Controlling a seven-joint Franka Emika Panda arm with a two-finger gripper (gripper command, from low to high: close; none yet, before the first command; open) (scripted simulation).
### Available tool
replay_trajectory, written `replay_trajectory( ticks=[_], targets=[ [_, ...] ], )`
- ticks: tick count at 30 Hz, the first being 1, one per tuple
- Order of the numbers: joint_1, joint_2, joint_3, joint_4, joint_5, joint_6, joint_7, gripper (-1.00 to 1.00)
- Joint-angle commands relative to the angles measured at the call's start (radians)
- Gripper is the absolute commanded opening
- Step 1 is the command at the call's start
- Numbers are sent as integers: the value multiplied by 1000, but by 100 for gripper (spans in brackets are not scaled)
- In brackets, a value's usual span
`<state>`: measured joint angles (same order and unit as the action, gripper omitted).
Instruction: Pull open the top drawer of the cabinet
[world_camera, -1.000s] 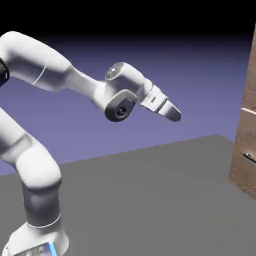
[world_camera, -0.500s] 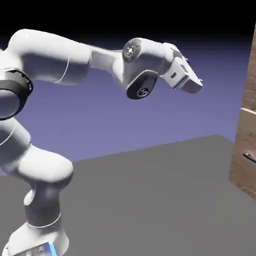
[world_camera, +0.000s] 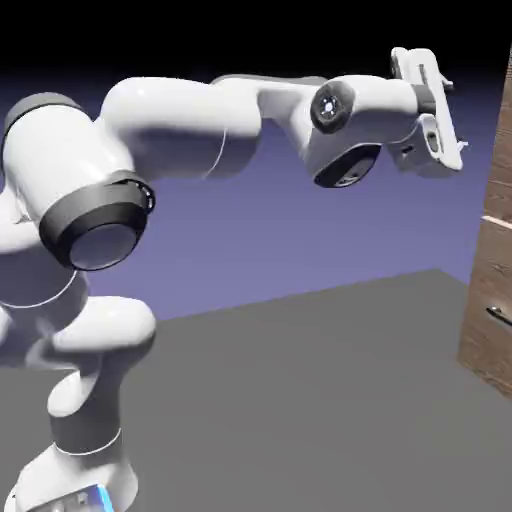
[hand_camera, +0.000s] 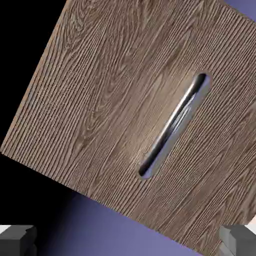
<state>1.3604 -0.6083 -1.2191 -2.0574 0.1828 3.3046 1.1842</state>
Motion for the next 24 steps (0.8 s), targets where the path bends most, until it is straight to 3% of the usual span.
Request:
replay_trajectory(
  ticks=[1, 24],
  targets=[
    [36, -1, -33, 20, 5, 7, 12, 0],
    [870, -25, -786, 485, 118, 173, 286, 0]
  ],
)
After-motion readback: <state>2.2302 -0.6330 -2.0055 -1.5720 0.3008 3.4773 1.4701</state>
